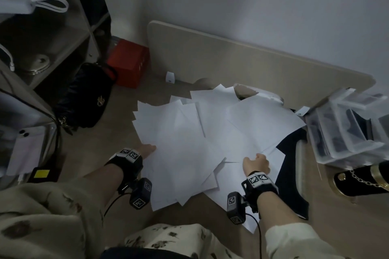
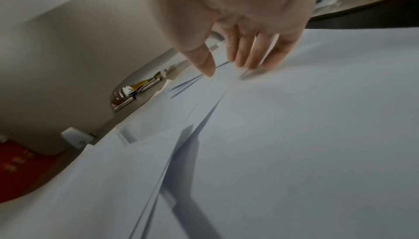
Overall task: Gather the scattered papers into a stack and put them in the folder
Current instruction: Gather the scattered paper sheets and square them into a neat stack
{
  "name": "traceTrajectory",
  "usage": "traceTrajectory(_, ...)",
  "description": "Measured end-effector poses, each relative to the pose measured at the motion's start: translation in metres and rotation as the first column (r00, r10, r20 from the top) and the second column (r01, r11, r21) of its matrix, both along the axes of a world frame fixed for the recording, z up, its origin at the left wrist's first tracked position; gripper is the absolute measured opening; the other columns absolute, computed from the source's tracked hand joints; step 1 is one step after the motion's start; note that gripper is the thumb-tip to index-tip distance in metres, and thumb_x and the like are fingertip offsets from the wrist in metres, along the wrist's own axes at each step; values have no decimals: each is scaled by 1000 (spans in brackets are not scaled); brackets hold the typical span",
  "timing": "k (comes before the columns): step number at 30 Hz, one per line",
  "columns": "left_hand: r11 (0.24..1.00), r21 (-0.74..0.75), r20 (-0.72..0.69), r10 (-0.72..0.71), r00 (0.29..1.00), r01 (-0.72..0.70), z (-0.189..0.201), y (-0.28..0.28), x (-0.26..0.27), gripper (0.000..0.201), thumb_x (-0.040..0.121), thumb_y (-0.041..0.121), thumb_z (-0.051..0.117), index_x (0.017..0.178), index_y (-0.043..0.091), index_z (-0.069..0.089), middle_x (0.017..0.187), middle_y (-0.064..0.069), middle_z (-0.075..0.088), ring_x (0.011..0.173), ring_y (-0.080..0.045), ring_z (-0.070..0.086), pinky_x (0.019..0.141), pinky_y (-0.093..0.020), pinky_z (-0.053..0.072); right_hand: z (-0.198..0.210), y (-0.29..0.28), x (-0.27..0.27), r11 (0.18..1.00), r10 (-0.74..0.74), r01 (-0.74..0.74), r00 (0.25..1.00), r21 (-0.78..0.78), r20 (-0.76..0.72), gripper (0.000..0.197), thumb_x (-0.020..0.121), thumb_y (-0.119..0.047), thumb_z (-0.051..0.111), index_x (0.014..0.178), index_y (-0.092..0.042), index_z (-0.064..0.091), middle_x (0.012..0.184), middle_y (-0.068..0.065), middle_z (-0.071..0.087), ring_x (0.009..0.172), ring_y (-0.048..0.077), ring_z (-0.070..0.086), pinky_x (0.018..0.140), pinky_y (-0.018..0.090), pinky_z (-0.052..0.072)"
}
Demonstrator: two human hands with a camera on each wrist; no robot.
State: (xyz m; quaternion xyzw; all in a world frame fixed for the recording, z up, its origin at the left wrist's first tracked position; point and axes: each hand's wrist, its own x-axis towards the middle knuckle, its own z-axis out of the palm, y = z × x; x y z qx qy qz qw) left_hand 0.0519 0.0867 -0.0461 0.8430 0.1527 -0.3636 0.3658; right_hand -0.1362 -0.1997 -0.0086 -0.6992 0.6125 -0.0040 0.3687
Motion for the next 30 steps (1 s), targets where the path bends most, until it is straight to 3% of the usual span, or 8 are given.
traceTrajectory(4, 991, 75, -41, -111, 993, 114, 6, 0, -1, 51, 100, 33, 42, 141, 2, 38, 146, -17, 38, 134, -32, 38, 111, -38, 33, -4, -10, 5, 997, -30, 34, 998, 69, -52, 58, 88, -14, 51, 142, -6, 32, 144, 19, 38, 129, 37, 39, 102, 41, 35)
traceTrajectory(11, 992, 123, 53, -42, 998, 35, 12, -1, 0, 52, 89, 17, 64, 132, -5, 45, 132, -25, 51, 122, -37, 50, 99, -37, 42, -7, -17, 8, 981, -141, 133, 989, 141, 47, 52, 88, -24, 56, 133, -3, 41, 126, 20, 50, 111, 37, 53, 86, 37, 41)
traceTrajectory(14, 992, 115, -24, -59, 998, 62, 11, -1, 2, 57, 94, 24, 55, 141, -1, 34, 144, -21, 36, 128, -35, 43, 105, -38, 40, -13, -22, 11, 979, -139, 114, 981, 169, 139, 35, 87, -38, 59, 95, -5, 55, 88, 14, 52, 69, 27, 50, 62, 30, 40)
traceTrajectory(16, 993, 98, -27, -58, 998, 60, 13, 0, 2, 55, 95, 25, 55, 139, -2, 36, 143, -21, 38, 127, -35, 44, 105, -38, 40, -11, -23, 16, 976, -134, 101, 976, 193, 170, 41, 89, -45, 56, 81, -4, 56, 83, 12, 55, 74, 28, 51, 68, 33, 43)
traceTrajectory(18, 995, 95, -3, -34, 999, 35, 9, 1, 3, 51, 92, 21, 59, 133, -6, 44, 136, -24, 48, 124, -36, 48, 101, -37, 41, -7, -24, 23, 969, -139, 100, 977, 226, 164, 58, 91, -55, 46, 100, 1, 60, 103, 18, 60, 95, 34, 57, 87, 38, 44)
traceTrajectory(21, 997, 78, -12, 19, 1000, -18, 7, 2, 2, 51, 89, 21, 64, 129, -7, 49, 131, -25, 53, 123, -37, 51, 98, -36, 42, -2, -28, 34, 961, -161, 122, 977, 248, 144, 72, 93, -60, 36, 125, 2, 53, 127, 21, 54, 115, 37, 52, 95, 40, 39)
traceTrajectory(27, 996, 65, 3, 61, 998, -61, 2, 5, 4, 54, 85, 17, 68, 129, -7, 49, 129, -26, 55, 120, -38, 53, 91, -35, 45, 2, -33, 46, 914, -356, 273, 893, 299, 274, 51, 84, -34, 65, 120, 1, 55, 101, 8, 59, 96, 33, 58, 83, 33, 42)
traceTrajectory(30, 995, 61, -5, 78, 997, -77, 2, 4, 4, 53, 86, 14, 68, 130, -7, 47, 129, -25, 54, 121, -38, 52, 72, -27, 41, 2, -35, 49, 870, -435, 330, 863, 366, 256, 75, 76, -33, 76, 133, -1, 40, 125, 15, 56, 111, 33, 57, 99, 41, 43)
